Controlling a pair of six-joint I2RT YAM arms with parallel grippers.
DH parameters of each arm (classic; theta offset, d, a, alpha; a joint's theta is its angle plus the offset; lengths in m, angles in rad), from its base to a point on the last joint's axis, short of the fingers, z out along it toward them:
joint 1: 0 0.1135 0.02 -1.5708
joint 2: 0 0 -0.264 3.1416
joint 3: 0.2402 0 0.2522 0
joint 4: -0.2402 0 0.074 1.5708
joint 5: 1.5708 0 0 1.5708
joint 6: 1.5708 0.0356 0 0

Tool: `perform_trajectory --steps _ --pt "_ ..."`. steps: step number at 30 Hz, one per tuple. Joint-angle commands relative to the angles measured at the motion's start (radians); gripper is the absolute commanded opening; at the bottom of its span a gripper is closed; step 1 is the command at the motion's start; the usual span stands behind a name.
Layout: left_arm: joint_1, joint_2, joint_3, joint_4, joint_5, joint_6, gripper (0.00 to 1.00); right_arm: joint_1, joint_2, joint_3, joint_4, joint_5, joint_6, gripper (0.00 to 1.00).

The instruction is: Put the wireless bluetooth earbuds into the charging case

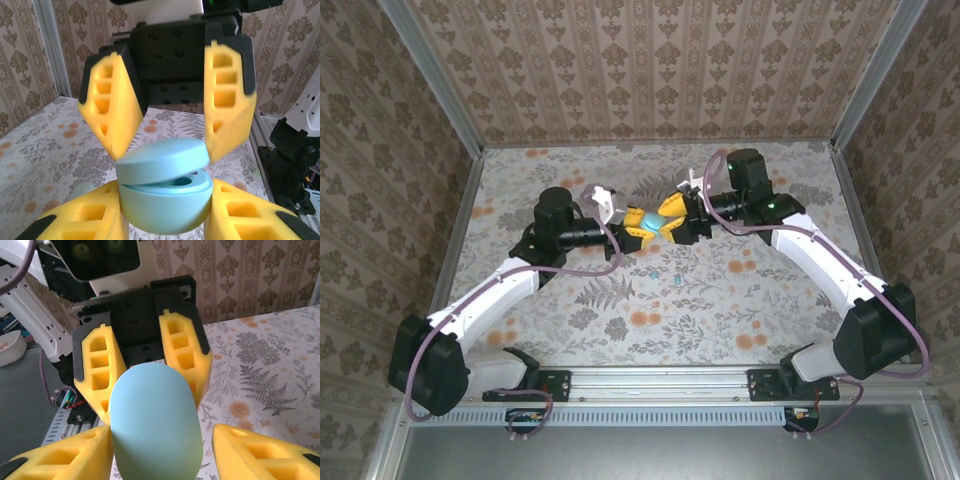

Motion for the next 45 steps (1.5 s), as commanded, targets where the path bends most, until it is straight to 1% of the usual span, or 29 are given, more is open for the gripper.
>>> perform_trajectory --steps 1,4,7,9,10,12,13,15,17,18,20,21,22,23,24,25,27,29,31,32,33,34,35,36,38,40,41,43,45 --pt "-0.002 -0.028 -0.012 0.040 0.053 0.000 0.24 -0.024 0.013 0.039 0.013 -0.032 0.080 0.58" --pt "-0.002 -0.032 -0.018 0.050 0.047 -0.003 0.24 -0.027 0.013 0.049 0.030 -0.011 0.126 0.61" --pt "-0.002 -0.036 -0.036 0.078 0.021 -0.018 0.24 -0.030 0.013 0.053 0.068 0.050 0.214 0.66" --pt "-0.002 -0.041 -0.052 0.101 -0.002 -0.030 0.25 -0.031 0.013 0.062 0.081 0.087 0.273 0.67" --pt "-0.002 -0.042 -0.060 0.113 -0.014 -0.038 0.25 -0.034 0.011 0.069 0.084 0.102 0.310 0.68" --pt "0.000 -0.046 -0.077 0.142 -0.025 -0.052 0.25 -0.045 0.017 0.091 0.090 0.192 0.432 0.69" --pt "0.000 -0.048 -0.086 0.153 -0.041 -0.062 0.26 -0.057 0.026 0.106 0.086 0.179 0.477 0.69" --pt "0.000 -0.050 -0.104 0.178 -0.112 -0.084 0.26 -0.074 0.032 0.121 0.105 0.096 0.541 0.70" --pt "0.000 -0.049 -0.131 0.220 -0.181 -0.111 0.26 -0.079 0.020 0.126 0.125 0.067 0.617 0.71" --pt "0.000 -0.048 -0.147 0.246 -0.208 -0.127 0.26 -0.081 0.014 0.130 0.117 0.071 0.638 0.71" --pt "0.001 -0.045 -0.181 0.320 -0.269 -0.172 0.26 -0.087 -0.007 0.138 0.056 0.137 0.664 0.70" --pt "0.004 -0.042 -0.192 0.342 -0.297 -0.191 0.26 -0.088 -0.016 0.138 0.014 0.187 0.666 0.68" --pt "0.007 -0.040 -0.199 0.361 -0.313 -0.214 0.26 -0.087 -0.023 0.134 -0.013 0.190 0.643 0.67" --pt "0.009 -0.036 -0.207 0.388 -0.306 -0.228 0.26 -0.081 -0.023 0.114 -0.009 0.132 0.592 0.67" --pt "0.009 -0.033 -0.216 0.418 -0.295 -0.240 0.26 -0.071 -0.063 0.087 0.001 0.096 0.540 0.68" --pt "0.011 -0.029 -0.222 0.448 -0.286 -0.254 0.26 -0.054 -0.082 0.051 0.009 0.101 0.479 0.69" --pt "0.011 -0.018 -0.225 0.506 -0.233 -0.287 0.26 -0.030 -0.109 -0.016 0.038 0.120 0.349 0.70" --pt "0.011 -0.003 -0.224 0.577 -0.196 -0.330 0.26 -0.023 -0.124 -0.081 0.123 0.108 0.270 0.69" --pt "0.008 0.011 -0.223 0.640 -0.159 -0.366 0.26 -0.013 -0.132 -0.110 0.162 0.099 0.199 0.70" --pt "0.004 0.015 -0.223 0.672 -0.150 -0.373 0.26 -0.009 -0.126 -0.109 0.178 0.125 0.237 0.73" --pt "-0.002 0.017 -0.225 0.688 -0.148 -0.369 0.26 -0.009 -0.112 -0.085 0.184 0.133 0.310 0.73" --pt "-0.007 0.016 -0.223 0.693 -0.152 -0.357 0.26 -0.018 -0.075 -0.039 0.167 0.081 0.395 0.72" --pt "-0.012 0.012 -0.223 0.689 -0.165 -0.341 0.26 -0.023 -0.040 0.015 0.167 0.001 0.508 0.72" --pt "-0.015 0.009 -0.221 0.682 -0.174 -0.321 0.26 -0.024 0.004 0.057 0.179 -0.043 0.631 0.72" --pt "-0.020 0.000 -0.212 0.654 -0.192 -0.277 0.26 -0.018 0.062 0.131 0.165 -0.065 0.907 0.71" --pt "-0.026 -0.003 -0.201 0.633 -0.208 -0.238 0.26 -0.011 0.094 0.137 0.213 -0.097 1.098 0.68" --pt "-0.028 0.000 -0.195 0.629 -0.212 -0.223 0.26 -0.006 0.095 0.126 0.220 -0.088 1.161 0.67" --pt "-0.034 0.007 -0.194 0.644 -0.215 -0.192 0.26 0.008 0.083 0.094 0.265 -0.092 1.223 0.66" --pt "-0.034 0.013 -0.189 0.653 -0.226 -0.188 0.26 0.015 0.070 0.084 0.227 -0.080 1.206 0.66"
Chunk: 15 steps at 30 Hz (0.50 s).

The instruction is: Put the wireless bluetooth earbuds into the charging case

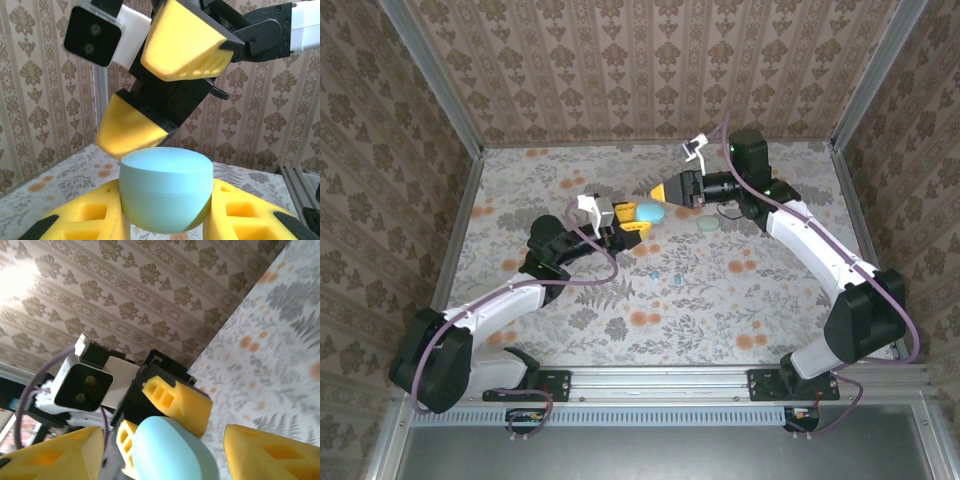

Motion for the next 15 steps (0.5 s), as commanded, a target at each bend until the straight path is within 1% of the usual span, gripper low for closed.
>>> perform_trajectory --steps 1,3,7,8,11,15 --pt "-0.008 0.001 0.034 0.053 -0.017 0.053 0.26 0.017 -0.022 -0.014 -0.012 -0.039 0.158 0.67" --pt "-0.008 0.004 0.037 0.063 -0.017 0.051 0.26 0.015 -0.021 -0.011 -0.067 -0.031 0.127 0.67" --pt "-0.011 0.004 0.041 0.075 -0.012 0.041 0.26 0.012 0.003 -0.014 -0.092 -0.027 0.131 0.65" --pt "-0.011 0.003 0.042 0.072 -0.012 0.039 0.26 0.012 0.009 -0.014 -0.091 -0.032 0.143 0.63" --pt "-0.011 -0.006 0.036 0.056 -0.041 0.051 0.26 0.015 0.014 -0.025 -0.026 -0.085 0.190 0.59" --pt "-0.011 -0.011 0.028 0.052 -0.060 0.062 0.26 0.015 0.005 -0.034 -0.012 -0.129 0.194 0.55"
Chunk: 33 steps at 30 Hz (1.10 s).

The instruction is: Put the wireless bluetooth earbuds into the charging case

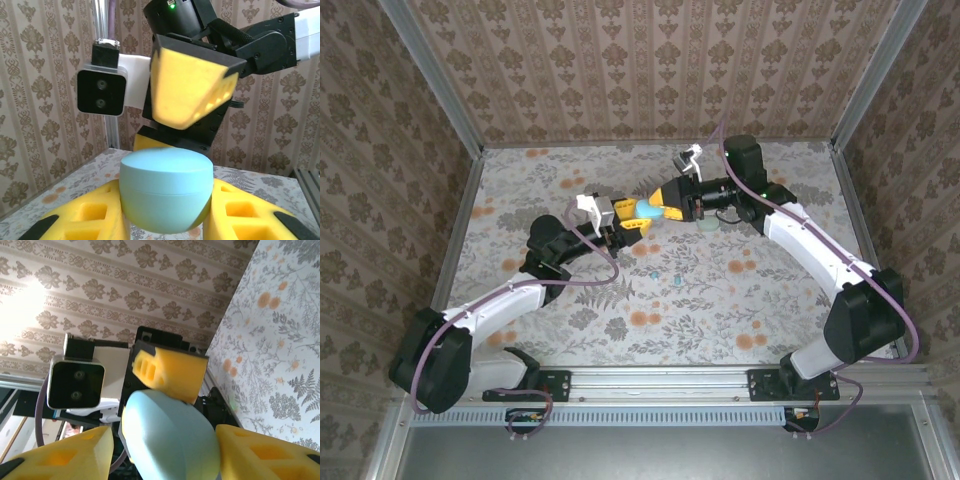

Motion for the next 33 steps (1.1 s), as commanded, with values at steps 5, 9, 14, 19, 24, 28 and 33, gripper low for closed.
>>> perform_trajectory --steps 5,9,14,19,24,28,33 --pt "-0.006 -0.001 0.026 0.034 -0.023 0.019 0.27 0.010 0.006 -0.010 0.050 -0.084 0.050 0.50" --pt "-0.009 0.007 0.035 0.029 0.001 0.009 0.28 0.012 0.019 -0.020 0.107 -0.066 0.100 0.47" --pt "-0.013 0.005 0.039 0.005 -0.009 0.018 0.29 0.015 0.017 -0.035 0.182 -0.066 0.157 0.39" --pt "-0.014 0.010 0.046 -0.014 -0.013 0.022 0.34 0.016 0.011 -0.049 0.222 -0.048 0.188 0.25" --pt "-0.014 0.008 0.049 -0.030 -0.022 0.027 0.41 0.016 0.005 -0.074 0.326 -0.032 0.270 0.20" --pt "-0.014 0.010 0.060 -0.054 -0.016 0.024 0.48 0.015 -0.001 -0.080 0.329 -0.025 0.265 0.20" --pt "-0.014 0.018 0.075 -0.068 0.007 0.015 0.53 0.015 0.002 -0.086 0.332 -0.021 0.262 0.19"
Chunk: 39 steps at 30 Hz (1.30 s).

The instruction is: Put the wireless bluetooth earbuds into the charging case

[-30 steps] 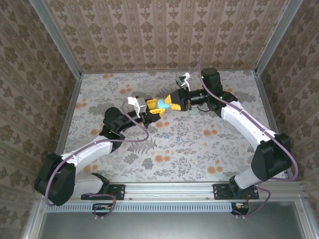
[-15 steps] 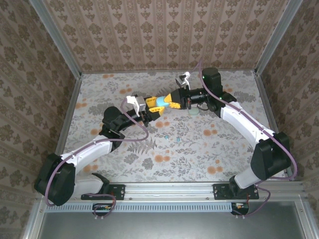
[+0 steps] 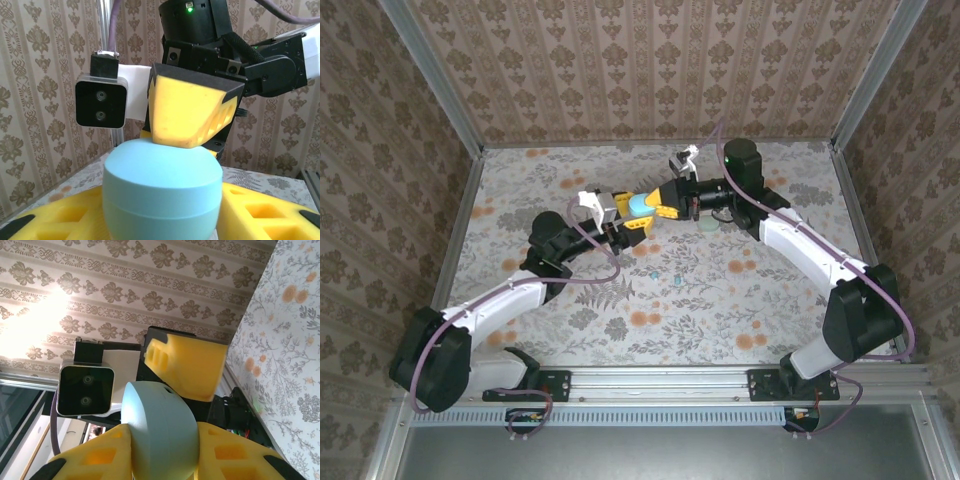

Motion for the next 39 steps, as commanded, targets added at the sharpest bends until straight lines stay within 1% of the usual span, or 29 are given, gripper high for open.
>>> perform_trajectory --steps 1,6,10,16,20,24,25,26,27,30,33,34,39 --pt "-0.005 0.012 0.042 -0.018 0.032 0.000 0.53 0.004 -0.009 -0.012 0.046 0.006 0.012 0.19" --pt "-0.005 0.013 0.042 -0.002 0.029 -0.008 0.53 0.004 -0.009 -0.017 0.030 0.011 0.000 0.19" --pt "-0.005 0.002 0.029 0.022 0.005 -0.009 0.54 0.000 -0.013 -0.017 0.012 0.021 -0.017 0.19" --pt "-0.004 -0.010 0.021 0.014 -0.003 -0.004 0.53 -0.005 -0.015 -0.014 0.011 0.022 -0.020 0.19" --pt "-0.004 -0.014 0.017 0.018 -0.005 -0.005 0.54 -0.008 -0.016 -0.017 0.009 0.024 -0.021 0.19" --pt "-0.004 -0.019 0.013 0.019 -0.006 -0.002 0.58 -0.012 -0.018 -0.021 0.007 0.025 -0.024 0.19" --pt "-0.004 -0.021 0.013 0.019 -0.006 -0.001 0.58 -0.013 -0.019 -0.021 0.007 0.027 -0.023 0.19" --pt "-0.004 -0.022 0.010 0.019 -0.036 -0.001 0.58 -0.015 -0.021 -0.021 0.007 0.028 -0.023 0.19" --pt "-0.004 -0.022 0.009 0.022 -0.041 -0.001 0.58 -0.016 -0.020 -0.021 0.006 0.029 -0.023 0.19" --pt "-0.004 -0.020 0.013 0.015 -0.035 0.003 0.56 -0.016 -0.022 -0.021 0.007 0.030 -0.024 0.19" --pt "-0.004 -0.016 0.014 0.017 -0.023 -0.002 0.49 -0.017 -0.022 -0.021 0.007 0.030 -0.021 0.19" --pt "-0.004 -0.013 0.017 0.014 -0.020 -0.006 0.49 -0.016 -0.023 -0.021 0.008 0.029 -0.023 0.19" --pt "-0.004 -0.007 0.020 0.030 -0.024 -0.016 0.53 -0.017 -0.018 -0.021 -0.008 0.030 -0.035 0.19"
